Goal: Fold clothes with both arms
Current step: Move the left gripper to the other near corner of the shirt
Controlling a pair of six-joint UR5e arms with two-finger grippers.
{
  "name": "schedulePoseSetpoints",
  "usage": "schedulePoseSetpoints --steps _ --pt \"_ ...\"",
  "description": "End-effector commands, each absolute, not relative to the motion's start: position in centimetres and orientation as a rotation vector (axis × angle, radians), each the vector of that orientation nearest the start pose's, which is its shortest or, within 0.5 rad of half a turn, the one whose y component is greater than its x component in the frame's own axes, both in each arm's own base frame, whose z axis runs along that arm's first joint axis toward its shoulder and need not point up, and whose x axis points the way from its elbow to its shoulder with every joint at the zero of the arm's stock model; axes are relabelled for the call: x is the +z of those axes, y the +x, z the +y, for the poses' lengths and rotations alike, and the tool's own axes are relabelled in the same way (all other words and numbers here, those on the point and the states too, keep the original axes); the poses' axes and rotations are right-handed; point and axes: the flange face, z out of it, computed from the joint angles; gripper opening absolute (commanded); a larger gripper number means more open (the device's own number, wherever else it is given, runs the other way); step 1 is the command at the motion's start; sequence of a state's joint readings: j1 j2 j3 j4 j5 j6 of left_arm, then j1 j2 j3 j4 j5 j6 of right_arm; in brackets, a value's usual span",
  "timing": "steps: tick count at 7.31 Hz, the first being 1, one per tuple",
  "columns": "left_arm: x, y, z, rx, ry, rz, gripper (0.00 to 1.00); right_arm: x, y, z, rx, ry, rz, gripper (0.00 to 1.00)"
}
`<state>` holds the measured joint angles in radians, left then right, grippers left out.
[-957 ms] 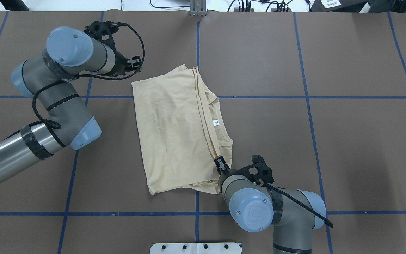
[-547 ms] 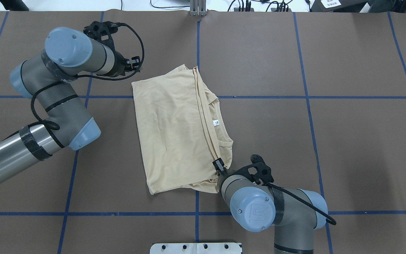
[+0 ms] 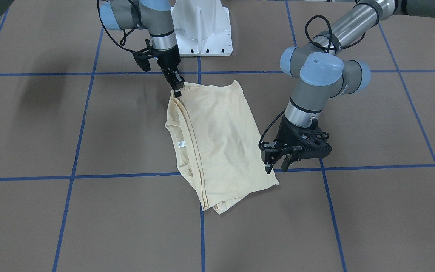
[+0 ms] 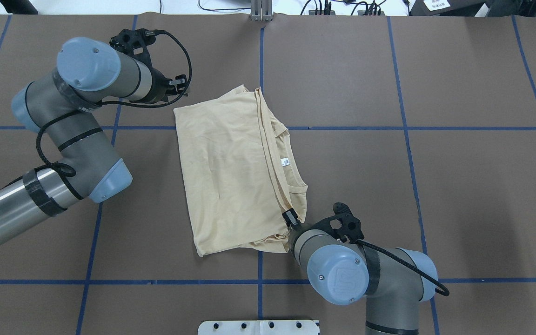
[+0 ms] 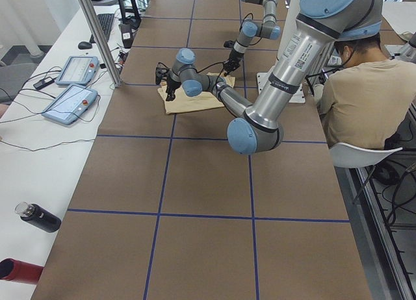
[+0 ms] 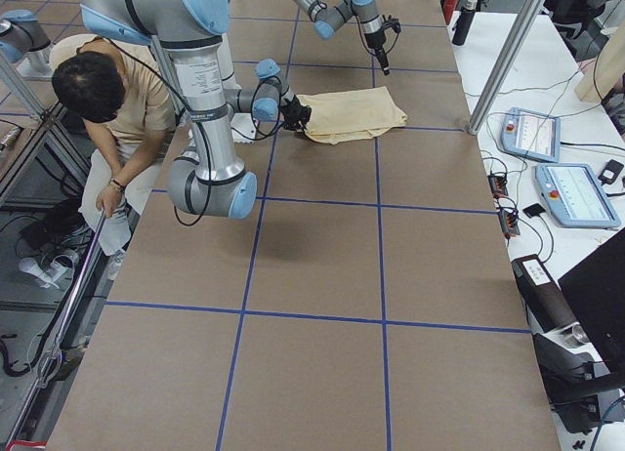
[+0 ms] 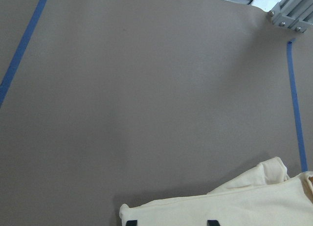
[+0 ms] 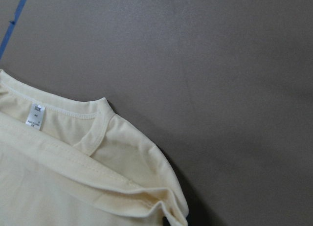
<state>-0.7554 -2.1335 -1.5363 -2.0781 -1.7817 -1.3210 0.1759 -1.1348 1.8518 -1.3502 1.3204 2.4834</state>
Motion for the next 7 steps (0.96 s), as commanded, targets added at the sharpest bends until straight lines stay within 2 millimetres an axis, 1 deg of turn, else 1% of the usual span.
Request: schedulePoseSetpoints --steps 1,2,3,4,5,6,7 --pt "28.5 42.3 -49.3 -0.392 0.258 1.087 0.57 26.3 -57.3 -23.5 1.093 -0.152 -1.01 0.0" --pt "27.6 42.5 -44.7 -0.445 0.179 1.147 0.57 25.7 -57.4 -21.9 1.071 -0.169 -1.015 0.0" --pt "27.4 44.2 -38.7 -0.497 0.06 1.186 0.57 26.2 -57.8 -20.6 1.052 -0.176 -1.004 0.0" --pt "26.8 45.1 -33.0 -0.527 -0.01 1.213 0.57 26.6 -57.7 -20.5 1.051 -0.173 -0.997 0.0" --pt "25.5 44.8 -30.3 -0.572 -0.105 1.246 0.62 26.7 -57.5 -20.5 1.051 -0.173 -0.997 0.0" --pt "25.7 46.6 -27.1 -0.584 -0.184 1.232 0.62 26.2 -56.4 -20.5 1.05 -0.181 -1.012 0.0" --pt "26.5 48.5 -24.8 -0.57 -0.174 1.196 0.62 26.5 -55.8 -20.4 1.049 -0.181 -1.012 0.0"
